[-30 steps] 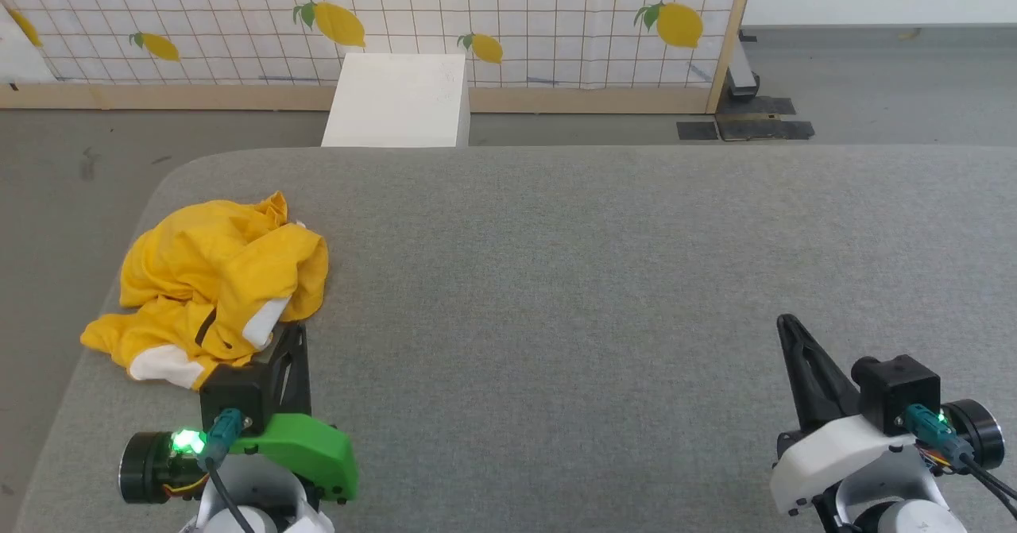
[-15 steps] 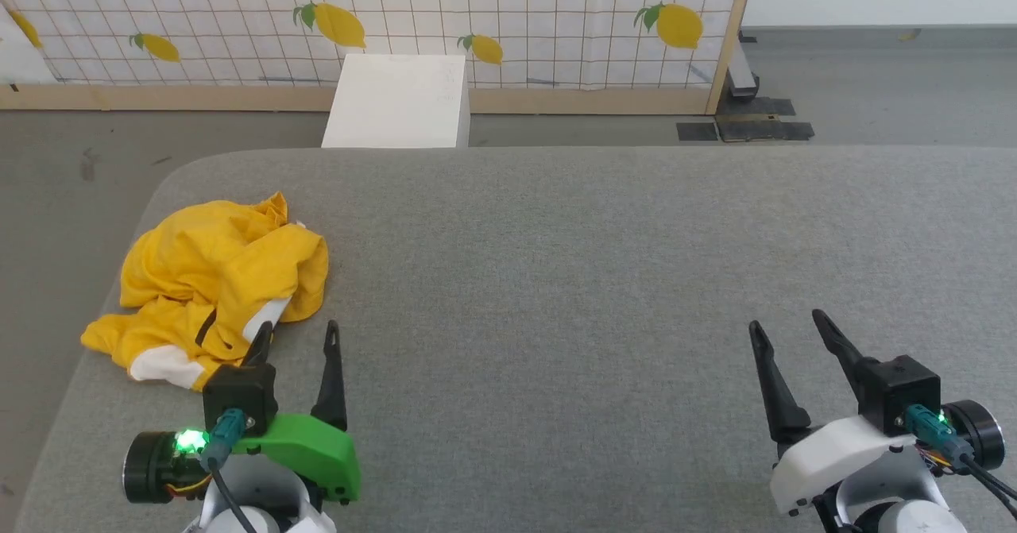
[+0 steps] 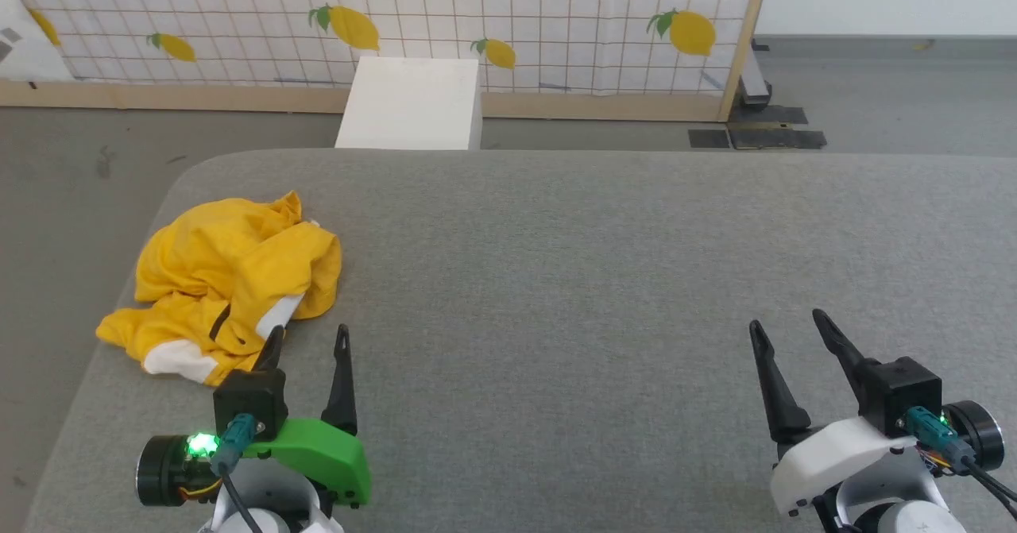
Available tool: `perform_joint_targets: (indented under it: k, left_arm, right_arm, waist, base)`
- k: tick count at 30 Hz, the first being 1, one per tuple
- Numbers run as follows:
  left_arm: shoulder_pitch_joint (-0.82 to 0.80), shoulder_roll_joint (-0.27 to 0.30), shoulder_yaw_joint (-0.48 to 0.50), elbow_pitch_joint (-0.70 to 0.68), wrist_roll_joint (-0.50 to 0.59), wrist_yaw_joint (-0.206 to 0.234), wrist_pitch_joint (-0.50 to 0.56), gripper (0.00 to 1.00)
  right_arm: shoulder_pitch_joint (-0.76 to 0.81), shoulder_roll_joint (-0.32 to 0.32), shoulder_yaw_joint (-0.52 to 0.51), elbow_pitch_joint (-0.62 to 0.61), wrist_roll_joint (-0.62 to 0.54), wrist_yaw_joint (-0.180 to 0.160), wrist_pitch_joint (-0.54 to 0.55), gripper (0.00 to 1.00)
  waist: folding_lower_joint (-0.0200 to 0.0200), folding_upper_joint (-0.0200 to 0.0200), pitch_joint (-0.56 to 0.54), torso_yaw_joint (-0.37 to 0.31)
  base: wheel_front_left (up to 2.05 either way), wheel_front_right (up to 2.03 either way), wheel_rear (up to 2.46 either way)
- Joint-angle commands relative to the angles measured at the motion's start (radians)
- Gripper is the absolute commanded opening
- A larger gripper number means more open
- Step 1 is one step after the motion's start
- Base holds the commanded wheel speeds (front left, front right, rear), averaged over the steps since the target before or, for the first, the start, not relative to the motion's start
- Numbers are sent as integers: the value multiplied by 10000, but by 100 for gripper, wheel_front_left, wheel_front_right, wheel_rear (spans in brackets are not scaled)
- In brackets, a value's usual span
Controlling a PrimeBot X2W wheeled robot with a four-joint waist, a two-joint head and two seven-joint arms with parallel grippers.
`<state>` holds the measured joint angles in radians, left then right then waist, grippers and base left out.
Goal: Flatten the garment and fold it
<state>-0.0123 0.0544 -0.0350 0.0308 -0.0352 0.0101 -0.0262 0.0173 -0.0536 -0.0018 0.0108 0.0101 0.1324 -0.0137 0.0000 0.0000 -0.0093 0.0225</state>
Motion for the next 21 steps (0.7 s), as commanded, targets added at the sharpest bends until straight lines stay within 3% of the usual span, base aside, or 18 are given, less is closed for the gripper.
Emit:
perform_joint_targets:
  k: [1, 21]
  left_arm:
    - [-125, 43, -46, 70, -88, 70, -94, 100]
    - [-70, 321, -157, 218, -543, 424, -441, 100]
  right_arm:
    - [-7, 5, 10, 40, 89, -3, -94, 100]
    - [-94, 11, 157, 137, 195, -5, -311, 100]
  waist:
    - [0, 0, -21, 110]
    - [0, 0, -52, 1562]
  base:
    - [0, 0, 0]
    - [0, 0, 0]
